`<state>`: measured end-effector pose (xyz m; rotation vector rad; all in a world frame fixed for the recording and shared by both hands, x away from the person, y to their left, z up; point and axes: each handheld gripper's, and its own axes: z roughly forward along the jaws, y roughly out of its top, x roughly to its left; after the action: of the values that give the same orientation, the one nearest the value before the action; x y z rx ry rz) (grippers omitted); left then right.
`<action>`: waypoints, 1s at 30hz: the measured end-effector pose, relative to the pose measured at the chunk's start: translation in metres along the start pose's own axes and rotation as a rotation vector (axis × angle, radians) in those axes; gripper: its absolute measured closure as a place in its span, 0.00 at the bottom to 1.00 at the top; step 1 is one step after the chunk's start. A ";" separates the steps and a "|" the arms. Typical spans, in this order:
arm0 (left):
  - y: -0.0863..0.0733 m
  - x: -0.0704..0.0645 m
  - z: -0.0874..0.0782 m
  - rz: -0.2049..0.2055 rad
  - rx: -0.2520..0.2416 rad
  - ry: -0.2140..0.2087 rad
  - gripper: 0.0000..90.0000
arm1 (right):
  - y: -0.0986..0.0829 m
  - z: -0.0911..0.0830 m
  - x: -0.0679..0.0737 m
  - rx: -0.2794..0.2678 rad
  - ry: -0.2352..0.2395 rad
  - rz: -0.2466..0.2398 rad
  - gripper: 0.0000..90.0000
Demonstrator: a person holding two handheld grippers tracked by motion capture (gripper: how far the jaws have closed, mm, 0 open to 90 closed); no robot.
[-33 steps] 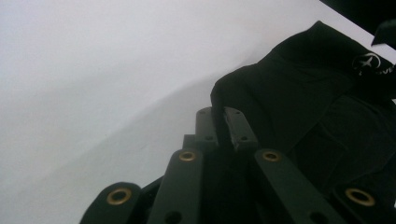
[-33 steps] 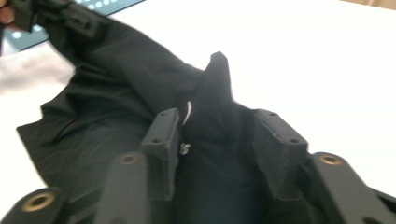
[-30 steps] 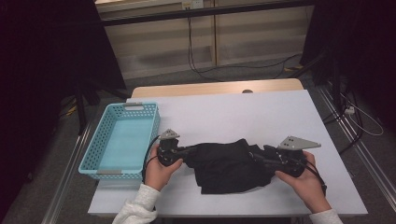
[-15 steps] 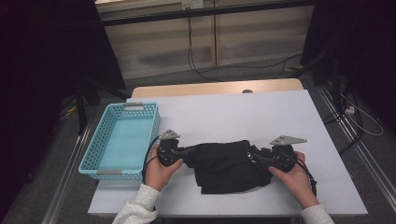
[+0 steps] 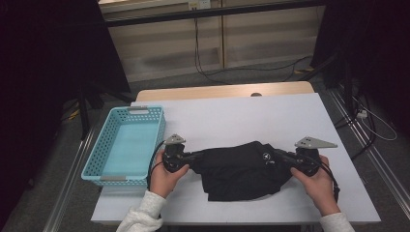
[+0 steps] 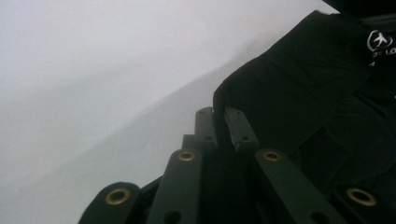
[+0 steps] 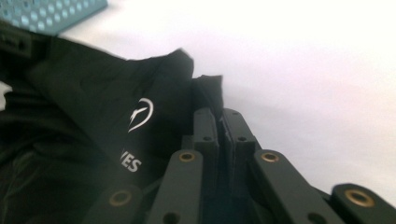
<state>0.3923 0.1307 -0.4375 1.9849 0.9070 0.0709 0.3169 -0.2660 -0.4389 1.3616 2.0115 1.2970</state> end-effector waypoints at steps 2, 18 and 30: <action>0.000 0.000 0.000 -0.004 -0.002 -0.003 0.94 | 0.001 -0.005 -0.003 -0.021 0.008 0.010 0.96; 0.002 0.005 -0.003 -0.046 -0.055 0.008 0.63 | 0.000 -0.014 -0.007 -0.084 -0.034 0.027 0.97; 0.005 0.004 -0.010 -0.056 -0.083 0.037 0.38 | -0.004 -0.018 -0.014 -0.101 -0.094 0.036 0.97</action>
<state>0.3942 0.1384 -0.4290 1.8858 0.9677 0.1121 0.3085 -0.2875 -0.4363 1.3914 1.8420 1.3069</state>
